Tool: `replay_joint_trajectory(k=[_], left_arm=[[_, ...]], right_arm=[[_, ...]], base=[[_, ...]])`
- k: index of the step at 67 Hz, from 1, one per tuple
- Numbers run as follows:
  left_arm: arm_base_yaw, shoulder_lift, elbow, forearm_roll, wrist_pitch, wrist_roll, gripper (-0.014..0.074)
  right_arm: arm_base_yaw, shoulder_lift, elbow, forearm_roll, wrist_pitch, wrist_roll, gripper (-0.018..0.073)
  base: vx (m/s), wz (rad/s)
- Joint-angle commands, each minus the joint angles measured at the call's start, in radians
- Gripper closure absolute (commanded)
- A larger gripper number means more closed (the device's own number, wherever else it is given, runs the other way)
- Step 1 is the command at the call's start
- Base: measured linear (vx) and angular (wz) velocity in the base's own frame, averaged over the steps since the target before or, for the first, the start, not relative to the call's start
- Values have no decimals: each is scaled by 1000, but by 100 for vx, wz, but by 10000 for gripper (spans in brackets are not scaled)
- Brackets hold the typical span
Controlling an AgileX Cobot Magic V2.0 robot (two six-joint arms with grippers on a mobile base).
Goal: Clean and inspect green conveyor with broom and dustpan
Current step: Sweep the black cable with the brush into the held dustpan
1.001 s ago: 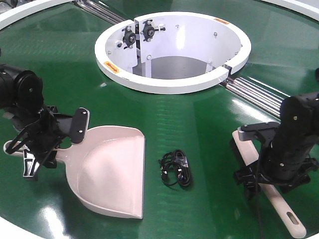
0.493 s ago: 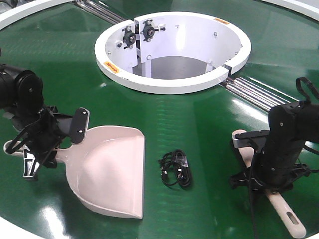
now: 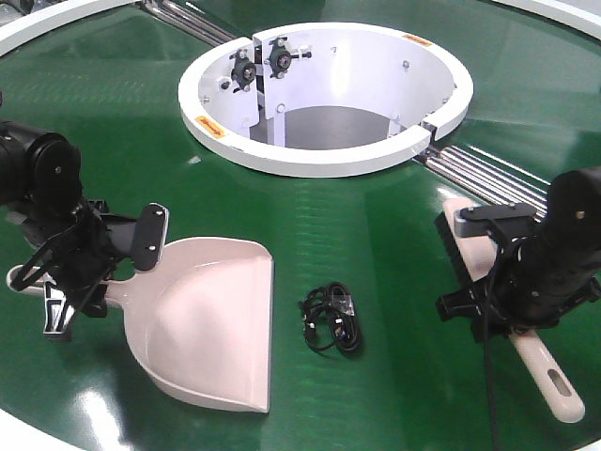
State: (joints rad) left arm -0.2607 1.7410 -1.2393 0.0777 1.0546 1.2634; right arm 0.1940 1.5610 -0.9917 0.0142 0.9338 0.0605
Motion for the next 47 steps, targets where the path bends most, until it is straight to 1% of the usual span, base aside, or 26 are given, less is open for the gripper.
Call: replay_joint_trajectory(k=[1,8,12,17,23,30,37,47], left_arm=[[-5,-45,-28,-11,-30,-19,604],[-5,-45,-28,-11,-30,-19,604],[-5,-45,-28,-11,-30,-19,604],[-5,-45,-28,-11,-29,-19,604],[-5,-45,-28,-11,-29,-19,604],[-5,-45,-28,-11,-29,-19,604],[-5,-45,-28,-11,-29,-19,604],[-5,-45,-28,-11,-29,-19,604]], right_arm=[[2,-67,-26,69,21,-4,568],[37,-65,-26,79,62,-2,565],[83,-60,-26,72,70,12,564],[149,-51,-26,72,62,69,564],[204,-26,-27,72,49,106,564],[211,28,-49,95,94,158,564],[215,75,-78,120,147,163,564],[222,107,-116,138,152,182,564]], base=[[0,0],[0,0],[0,0],[0,0],[0,0],[0,0],[0,0],[0,0]])
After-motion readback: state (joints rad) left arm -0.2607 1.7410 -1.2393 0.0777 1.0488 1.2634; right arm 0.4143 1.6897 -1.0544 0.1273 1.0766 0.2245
